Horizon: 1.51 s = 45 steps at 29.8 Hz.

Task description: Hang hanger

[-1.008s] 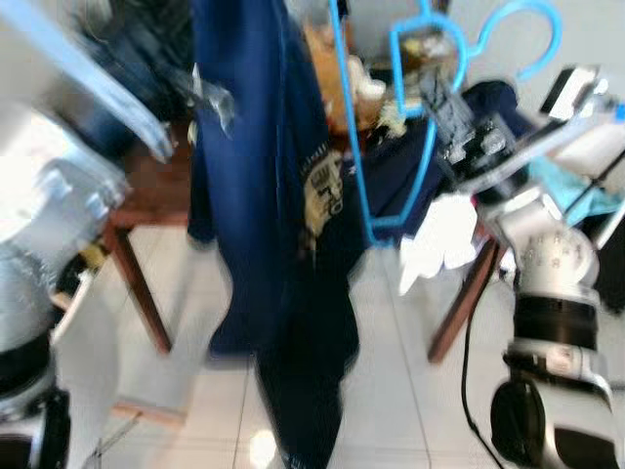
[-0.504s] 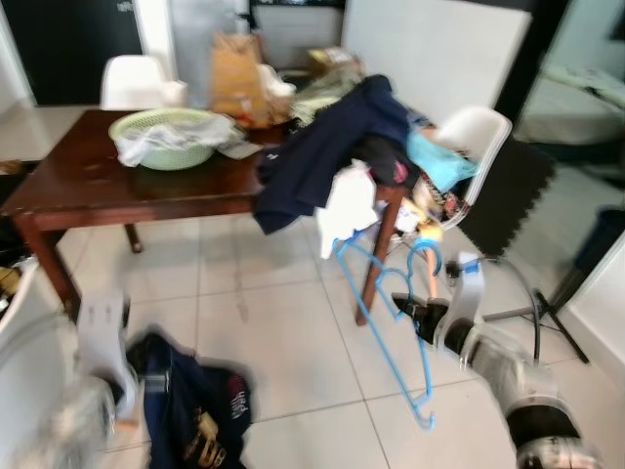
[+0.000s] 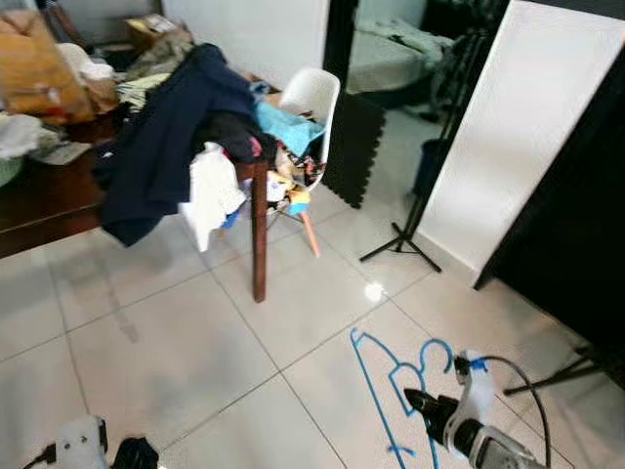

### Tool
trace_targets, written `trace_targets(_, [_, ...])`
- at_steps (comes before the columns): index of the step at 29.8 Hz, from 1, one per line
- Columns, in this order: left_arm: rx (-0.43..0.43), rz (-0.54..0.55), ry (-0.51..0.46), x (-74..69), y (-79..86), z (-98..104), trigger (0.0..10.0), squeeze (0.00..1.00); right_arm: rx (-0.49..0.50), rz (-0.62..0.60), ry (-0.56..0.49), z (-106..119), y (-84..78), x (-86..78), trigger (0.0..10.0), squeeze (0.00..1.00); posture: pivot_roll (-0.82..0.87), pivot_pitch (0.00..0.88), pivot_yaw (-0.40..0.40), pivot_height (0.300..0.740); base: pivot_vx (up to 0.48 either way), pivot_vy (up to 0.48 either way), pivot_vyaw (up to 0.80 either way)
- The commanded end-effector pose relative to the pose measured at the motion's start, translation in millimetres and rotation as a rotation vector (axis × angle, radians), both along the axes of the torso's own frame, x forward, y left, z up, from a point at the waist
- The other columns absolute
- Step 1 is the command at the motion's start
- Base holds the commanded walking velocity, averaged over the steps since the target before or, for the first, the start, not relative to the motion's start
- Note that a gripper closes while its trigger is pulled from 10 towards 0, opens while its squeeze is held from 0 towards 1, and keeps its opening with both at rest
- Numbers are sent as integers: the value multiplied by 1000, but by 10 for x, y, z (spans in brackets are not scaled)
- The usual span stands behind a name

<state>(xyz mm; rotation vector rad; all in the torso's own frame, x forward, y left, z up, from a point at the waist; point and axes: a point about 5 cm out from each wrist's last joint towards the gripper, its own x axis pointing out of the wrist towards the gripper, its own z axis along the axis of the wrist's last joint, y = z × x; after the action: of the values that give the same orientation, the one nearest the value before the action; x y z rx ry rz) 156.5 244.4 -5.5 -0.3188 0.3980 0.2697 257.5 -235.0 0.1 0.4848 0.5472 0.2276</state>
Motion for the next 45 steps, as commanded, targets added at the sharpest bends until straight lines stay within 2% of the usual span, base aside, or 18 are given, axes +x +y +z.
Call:
trace_targets(1, [-6, -16, -24, 22, 11, 6, 10000, 0, 61, -7, 13, 2, 15, 15, 10000, 0, -23, 97, -68, 740, 0, 0, -800])
trace_targets(7, [13, -39, -50, 98, -8, 5, 10000, 0, 113, -3, 38, -2, 46, 65, 10000, 0, -28, 85, -77, 740, 0, 0, -800])
trace_targets(27, [22, -61, -82, 351, 44, 0, 10000, 0, 124, -11, 48, 48, 135, 231, 10000, 0, -35, 56, -84, 740, 0, 0, -800])
trace_targets(34, [21, -56, -85, 370, 73, -21, 10000, 0, 127, -8, 51, 42, 158, 242, 10000, 0, -18, 50, -91, 740, 0, 0, -800])
trace_targets(45, [13, -70, -62, 298, 108, -66, 10000, 0, 133, -18, 44, 10, 156, 204, 10000, 0, -36, 71, -34, 740, 0, 0, -800])
